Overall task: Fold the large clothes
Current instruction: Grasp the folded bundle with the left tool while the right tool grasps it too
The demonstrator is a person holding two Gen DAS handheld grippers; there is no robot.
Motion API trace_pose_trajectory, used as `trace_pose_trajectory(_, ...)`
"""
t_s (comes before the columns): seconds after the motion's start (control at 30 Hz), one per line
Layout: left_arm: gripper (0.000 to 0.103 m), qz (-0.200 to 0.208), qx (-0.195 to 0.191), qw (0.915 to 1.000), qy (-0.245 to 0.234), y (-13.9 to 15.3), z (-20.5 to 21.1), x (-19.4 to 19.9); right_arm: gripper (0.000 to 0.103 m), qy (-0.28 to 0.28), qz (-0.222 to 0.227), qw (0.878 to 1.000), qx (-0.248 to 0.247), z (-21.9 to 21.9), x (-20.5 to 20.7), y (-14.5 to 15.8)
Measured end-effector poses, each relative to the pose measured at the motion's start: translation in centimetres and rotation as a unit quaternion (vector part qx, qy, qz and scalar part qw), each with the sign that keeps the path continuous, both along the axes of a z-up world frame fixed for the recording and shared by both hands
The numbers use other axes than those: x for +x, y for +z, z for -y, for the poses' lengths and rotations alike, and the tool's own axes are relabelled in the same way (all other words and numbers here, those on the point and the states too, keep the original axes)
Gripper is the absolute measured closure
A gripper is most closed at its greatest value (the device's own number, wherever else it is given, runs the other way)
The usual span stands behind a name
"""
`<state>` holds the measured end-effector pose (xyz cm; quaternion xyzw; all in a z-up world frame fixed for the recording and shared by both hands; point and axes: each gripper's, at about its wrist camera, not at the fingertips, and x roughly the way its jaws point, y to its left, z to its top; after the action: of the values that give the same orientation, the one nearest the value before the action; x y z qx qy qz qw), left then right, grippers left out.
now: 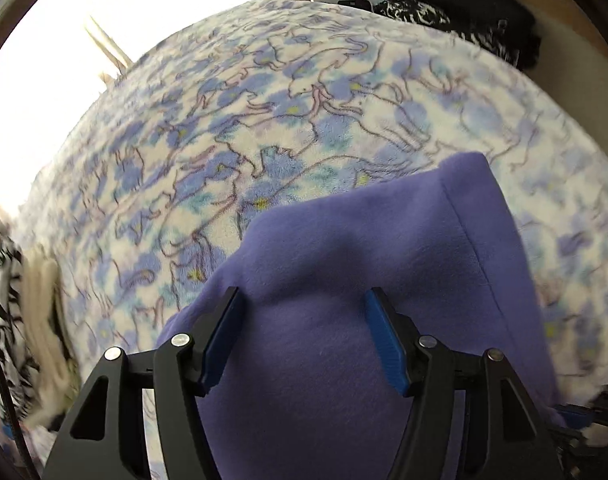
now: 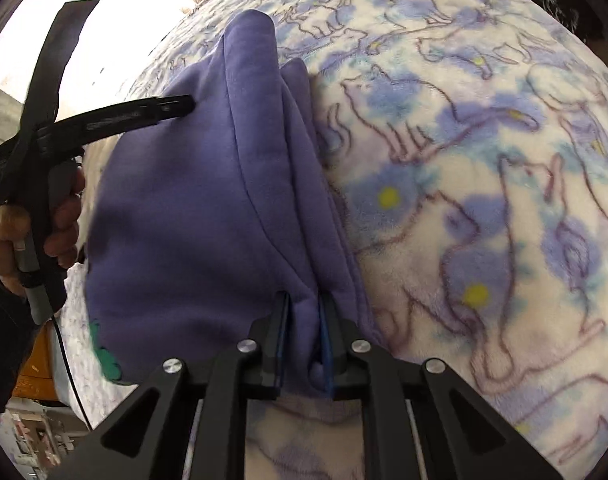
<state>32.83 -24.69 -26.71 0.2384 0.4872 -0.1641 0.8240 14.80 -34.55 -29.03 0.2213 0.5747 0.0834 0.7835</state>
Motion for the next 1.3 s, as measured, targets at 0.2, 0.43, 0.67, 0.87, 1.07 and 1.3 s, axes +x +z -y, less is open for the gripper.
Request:
trace_pose_trajectory(0.2,0.038,0.007,-0.026,0.9996,0.003,0.7,-1.0,0.1,0.081,0.037,0.006,0.998,-0.054,-1.5,0.7,3.2)
trace_pose_trajectory(0.43,0.035,-0.013,-0.099,0.9946,0.028,3.3,-3.6,-0.2,0.059,0.037,0.092,0.994,-0.047,-1.4,5.1,8.5)
trace_pose_trajectory(0.67,0.035,-0.016,-0.146,0.9851,0.090,6.5,-8.2,-1.4,0.059,0.008,0.088,0.995,-0.040,-0.9,12.8,6.9)
trace_pose_trajectory(0.87,0.035,-0.044,-0.138,0.9774,0.155,5.4,-12.7,-1.2,0.089,0.027,0.072,0.996,-0.047,-1.5,15.7,4.9)
trace_pose_trajectory(1.07,0.022,-0.068,-0.163,0.9708,0.163,3.2,-13.5,-1.4,0.088,0.013,0.036,0.995,-0.095,-1.4,15.1,2.2)
trace_pose_trajectory(1.3,0.017,-0.082,-0.181,0.9608,0.194,2.7,-14.4,-0.8,0.068,-0.017,0.029,0.997,-0.067,-0.1,14.8,1.8)
